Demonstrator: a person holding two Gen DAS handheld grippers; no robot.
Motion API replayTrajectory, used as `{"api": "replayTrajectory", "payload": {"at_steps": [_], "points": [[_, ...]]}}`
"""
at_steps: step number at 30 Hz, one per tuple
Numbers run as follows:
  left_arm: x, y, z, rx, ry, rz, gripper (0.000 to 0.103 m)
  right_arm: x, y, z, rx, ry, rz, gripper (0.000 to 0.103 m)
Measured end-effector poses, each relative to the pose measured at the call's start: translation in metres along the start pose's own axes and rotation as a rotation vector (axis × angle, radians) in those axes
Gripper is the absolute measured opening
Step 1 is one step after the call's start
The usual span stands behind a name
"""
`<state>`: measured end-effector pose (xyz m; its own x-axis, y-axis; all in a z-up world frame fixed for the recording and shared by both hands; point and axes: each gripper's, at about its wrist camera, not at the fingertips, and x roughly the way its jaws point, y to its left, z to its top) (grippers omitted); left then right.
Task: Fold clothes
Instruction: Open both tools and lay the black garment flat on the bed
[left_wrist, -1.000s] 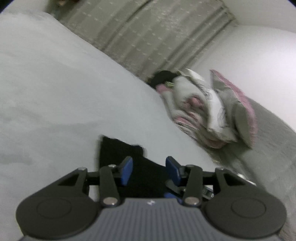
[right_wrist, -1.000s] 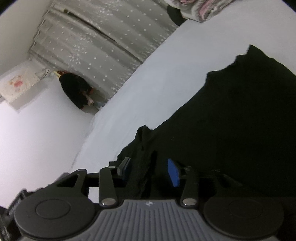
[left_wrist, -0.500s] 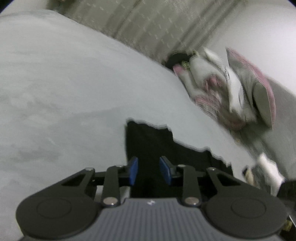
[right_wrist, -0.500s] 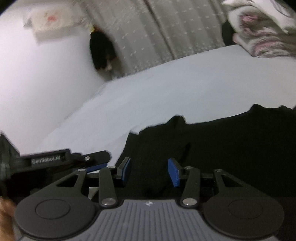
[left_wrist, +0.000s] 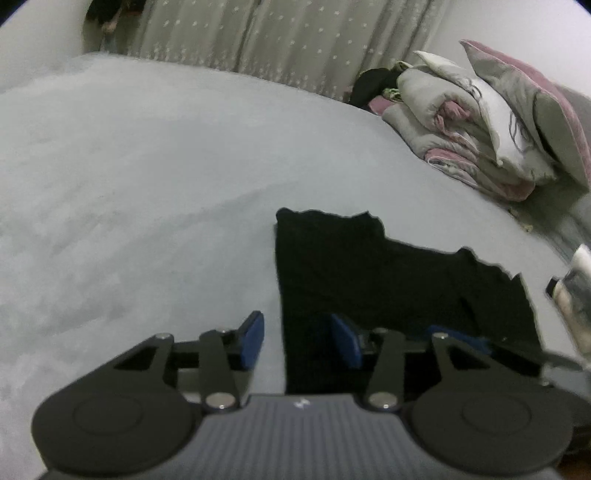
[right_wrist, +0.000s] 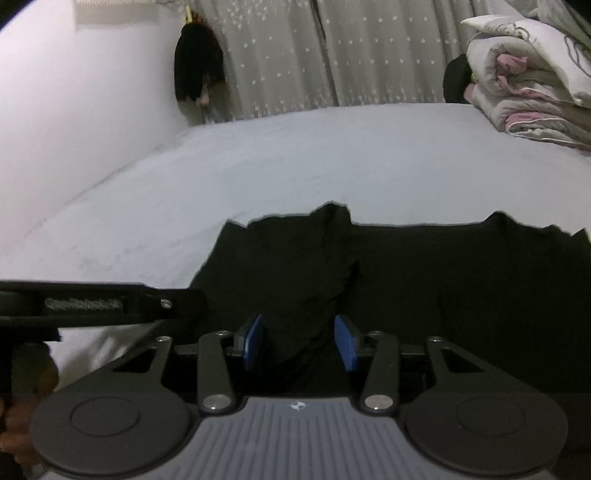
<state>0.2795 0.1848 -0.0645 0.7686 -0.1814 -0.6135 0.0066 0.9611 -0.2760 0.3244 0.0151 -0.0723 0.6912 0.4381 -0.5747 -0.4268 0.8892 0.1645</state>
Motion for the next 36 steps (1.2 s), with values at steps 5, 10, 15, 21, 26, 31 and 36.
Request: {"api": "replayTrajectory", "payload": {"at_steps": [5, 10, 15, 21, 26, 31, 36], "points": [[0.003, -0.008, -0.007, 0.067, -0.031, -0.010, 0.066, 0.004, 0.012, -0.003, -0.082, 0.003, -0.030, 0.055], [0.002, -0.008, -0.007, 0.068, -0.035, -0.026, 0.069, 0.005, 0.013, -0.005, -0.095, 0.005, -0.032, 0.058], [0.000, 0.001, -0.006, 0.021, -0.047, -0.098, 0.082, 0.005, 0.016, -0.005, -0.114, 0.012, -0.024, 0.069], [-0.020, 0.000, -0.002, -0.112, -0.082, 0.003, 0.101, -0.002, 0.015, -0.005, -0.122, 0.011, 0.015, 0.080], [-0.060, -0.009, -0.007, -0.180, -0.114, 0.053, 0.103, -0.039, -0.005, -0.013, -0.028, -0.002, 0.009, 0.086], [-0.095, -0.035, -0.034, -0.141, -0.092, 0.118, 0.103, -0.089, -0.009, -0.034, -0.069, -0.020, -0.037, 0.089], [-0.125, -0.069, -0.079, -0.027, -0.077, 0.124, 0.103, -0.133, -0.015, -0.054, -0.101, -0.031, -0.098, 0.095]]}}
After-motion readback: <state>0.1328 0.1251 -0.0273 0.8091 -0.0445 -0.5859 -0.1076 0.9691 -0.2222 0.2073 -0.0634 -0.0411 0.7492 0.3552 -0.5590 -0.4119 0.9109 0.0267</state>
